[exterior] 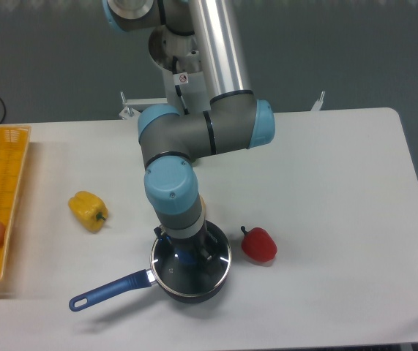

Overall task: Open the lid
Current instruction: 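Close the gripper on the blue knob of the glass lid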

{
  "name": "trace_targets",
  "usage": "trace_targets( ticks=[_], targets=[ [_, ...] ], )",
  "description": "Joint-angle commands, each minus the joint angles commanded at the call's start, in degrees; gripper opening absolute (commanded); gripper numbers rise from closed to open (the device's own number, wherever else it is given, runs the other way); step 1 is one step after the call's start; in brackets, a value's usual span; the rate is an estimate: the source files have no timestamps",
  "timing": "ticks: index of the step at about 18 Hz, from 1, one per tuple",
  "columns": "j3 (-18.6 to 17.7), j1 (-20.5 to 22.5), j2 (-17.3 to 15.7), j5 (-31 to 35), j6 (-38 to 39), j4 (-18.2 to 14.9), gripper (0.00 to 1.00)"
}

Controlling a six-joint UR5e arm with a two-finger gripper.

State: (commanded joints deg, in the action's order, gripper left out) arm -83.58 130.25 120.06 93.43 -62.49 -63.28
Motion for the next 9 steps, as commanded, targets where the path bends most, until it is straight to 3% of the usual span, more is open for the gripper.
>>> trace_targets(
  ticks=[7, 9],
  targets=[
    [-0.26, 0.00, 0.00, 0.00, -0.09, 0.00, 1.00],
    [-0.35, -0.09, 0.09, 0.00, -0.18, -0.09, 0.93]
  ],
)
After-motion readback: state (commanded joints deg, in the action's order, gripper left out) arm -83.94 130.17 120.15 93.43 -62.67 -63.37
